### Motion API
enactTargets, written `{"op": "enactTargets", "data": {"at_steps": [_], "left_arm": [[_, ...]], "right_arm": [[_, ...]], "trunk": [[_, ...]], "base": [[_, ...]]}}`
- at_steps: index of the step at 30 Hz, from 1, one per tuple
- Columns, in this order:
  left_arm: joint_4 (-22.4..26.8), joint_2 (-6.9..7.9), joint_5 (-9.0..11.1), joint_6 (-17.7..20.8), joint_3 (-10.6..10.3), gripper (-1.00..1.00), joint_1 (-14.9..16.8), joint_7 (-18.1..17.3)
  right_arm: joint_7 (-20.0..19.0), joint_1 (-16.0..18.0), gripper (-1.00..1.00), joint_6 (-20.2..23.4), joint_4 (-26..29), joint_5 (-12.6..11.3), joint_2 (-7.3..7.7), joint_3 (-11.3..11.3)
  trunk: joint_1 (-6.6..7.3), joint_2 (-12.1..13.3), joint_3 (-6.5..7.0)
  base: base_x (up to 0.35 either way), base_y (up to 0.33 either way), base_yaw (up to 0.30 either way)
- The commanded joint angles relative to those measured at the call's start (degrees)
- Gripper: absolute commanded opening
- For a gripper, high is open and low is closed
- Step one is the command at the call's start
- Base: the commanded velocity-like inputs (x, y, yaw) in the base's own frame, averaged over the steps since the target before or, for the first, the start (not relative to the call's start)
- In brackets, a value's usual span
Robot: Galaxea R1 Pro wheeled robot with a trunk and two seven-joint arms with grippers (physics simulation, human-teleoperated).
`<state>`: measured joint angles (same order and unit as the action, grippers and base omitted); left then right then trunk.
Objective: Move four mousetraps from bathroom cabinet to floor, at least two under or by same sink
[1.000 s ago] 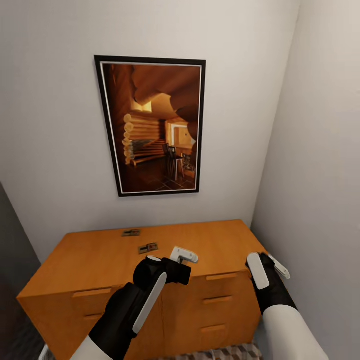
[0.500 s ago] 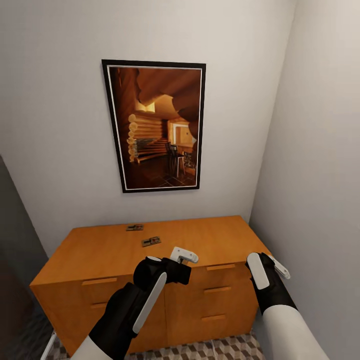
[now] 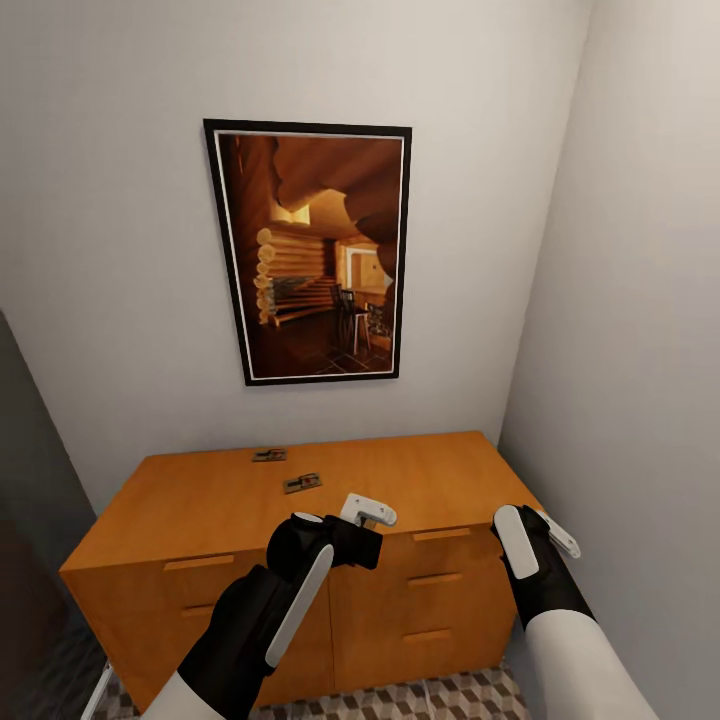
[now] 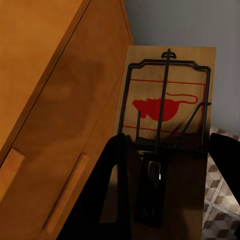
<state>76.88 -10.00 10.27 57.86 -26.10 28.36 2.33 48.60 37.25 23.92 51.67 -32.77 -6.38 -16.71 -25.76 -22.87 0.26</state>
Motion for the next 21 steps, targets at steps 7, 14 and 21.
{"op": "enactTargets", "data": {"at_steps": [7, 14, 21], "left_arm": [[0.02, 0.0, 0.19, 0.23, -0.01, -1.0, 0.02, 0.22], [0.07, 0.0, 0.19, 0.23, 0.0, -1.0, 0.02, 0.17], [0.25, 0.0, 0.19, 0.22, 0.0, -1.0, 0.02, 0.21]], "right_arm": [[0.18, 0.02, -1.0, 0.43, 0.09, -0.1, -0.04, -0.08], [0.18, 0.02, -1.0, 0.43, 0.09, -0.11, -0.04, -0.07], [0.18, 0.02, -1.0, 0.43, 0.09, -0.18, -0.04, -0.01]], "trunk": [[-0.02, -0.05, -0.03], [-0.02, -0.05, -0.03], [-0.02, -0.05, -0.03]], "base": [[-0.003, 0.0, 0.0], [-0.2, 0.004, 0.0], [-0.045, 0.003, 0.0]]}}
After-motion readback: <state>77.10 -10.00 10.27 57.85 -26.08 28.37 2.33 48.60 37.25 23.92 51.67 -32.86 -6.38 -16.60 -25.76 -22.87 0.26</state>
